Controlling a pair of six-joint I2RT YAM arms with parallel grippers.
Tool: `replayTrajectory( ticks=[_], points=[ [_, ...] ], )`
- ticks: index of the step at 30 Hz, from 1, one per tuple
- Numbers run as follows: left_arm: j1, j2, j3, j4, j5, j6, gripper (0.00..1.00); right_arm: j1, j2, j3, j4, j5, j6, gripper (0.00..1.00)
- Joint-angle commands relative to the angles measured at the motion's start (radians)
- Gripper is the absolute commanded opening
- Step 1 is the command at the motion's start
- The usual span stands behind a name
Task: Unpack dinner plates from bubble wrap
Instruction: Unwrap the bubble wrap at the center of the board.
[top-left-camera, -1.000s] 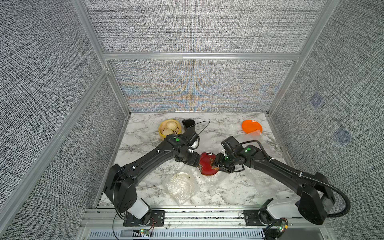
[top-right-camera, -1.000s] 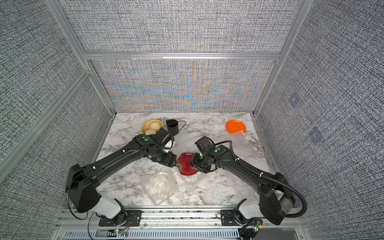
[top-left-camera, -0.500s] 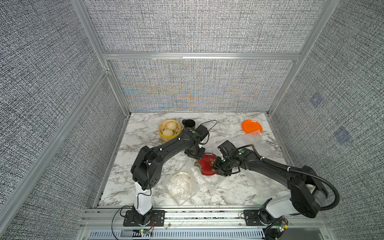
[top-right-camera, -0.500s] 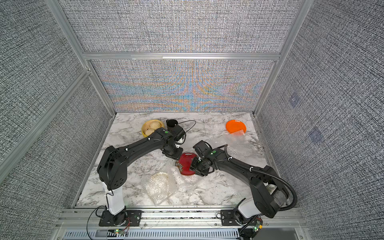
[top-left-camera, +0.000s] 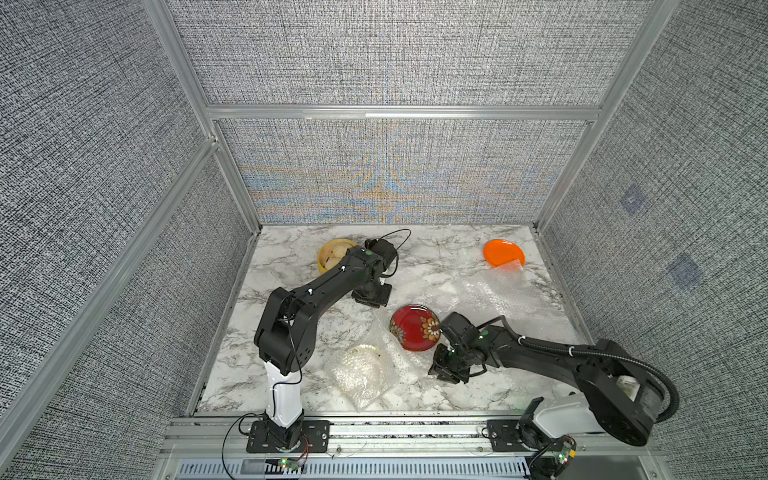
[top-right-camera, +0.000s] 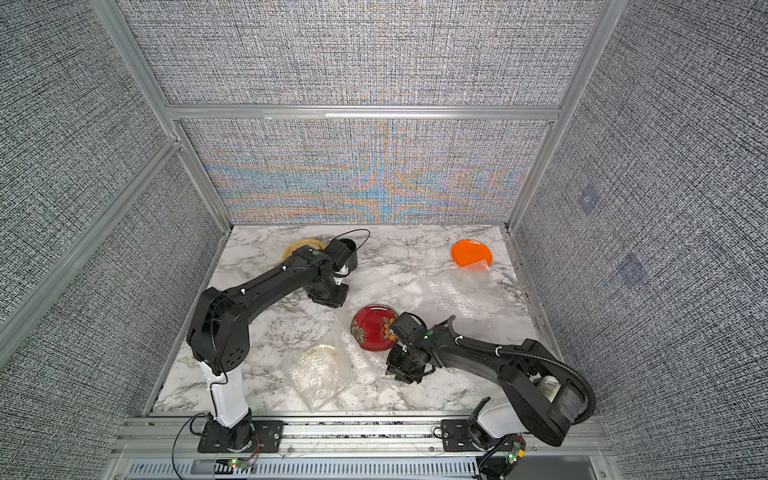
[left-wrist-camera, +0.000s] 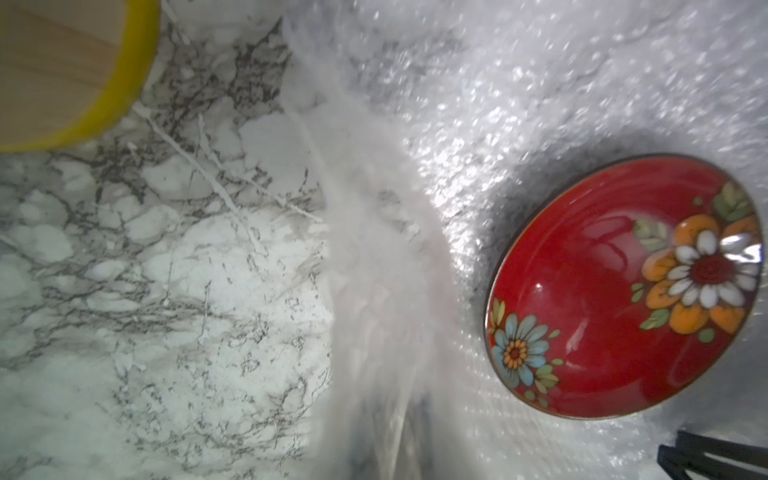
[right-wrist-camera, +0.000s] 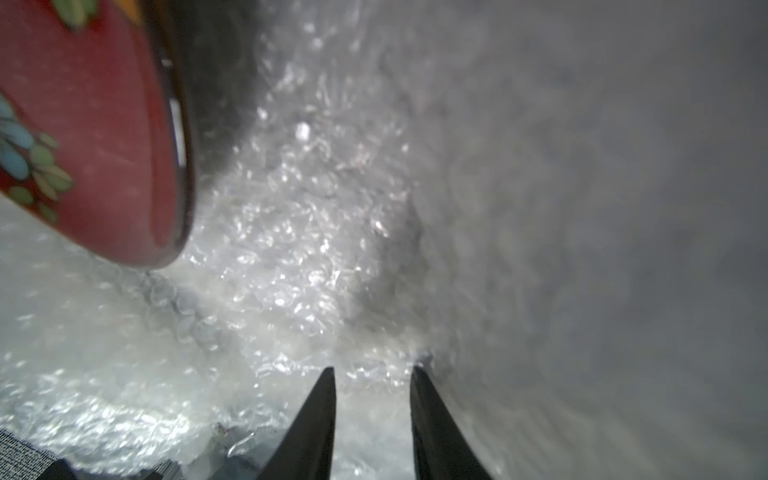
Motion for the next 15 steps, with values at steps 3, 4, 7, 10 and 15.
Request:
replayTrajectory(
  ticks=[3, 4, 7, 10, 15],
  points=[
    [0.032, 0.004, 0.049, -0.007, 0.029, 0.001, 0.27, -0.028, -0.07, 0.067, -0.055, 0.059, -0.004, 0.45],
    [0.037, -0.009, 0.045, -0.012, 0.033, -0.003, 0.32, -0.046, -0.07, 0.081, -0.068, 0.058, -0.021, 0.46],
    [0.055, -0.079, 0.031, -0.035, 0.044, -0.021, 0.44, -0.112, -0.054, 0.112, -0.079, 0.017, -0.089, 0.47],
    [0.056, -0.144, 0.051, -0.047, 0.142, -0.028, 0.5, -0.175, -0.036, 0.135, -0.085, -0.014, -0.141, 0.47],
    [-0.054, -0.131, 0.141, -0.019, 0.317, -0.047, 0.54, -0.267, 0.002, 0.179, -0.088, -0.065, -0.221, 0.48]
  ],
)
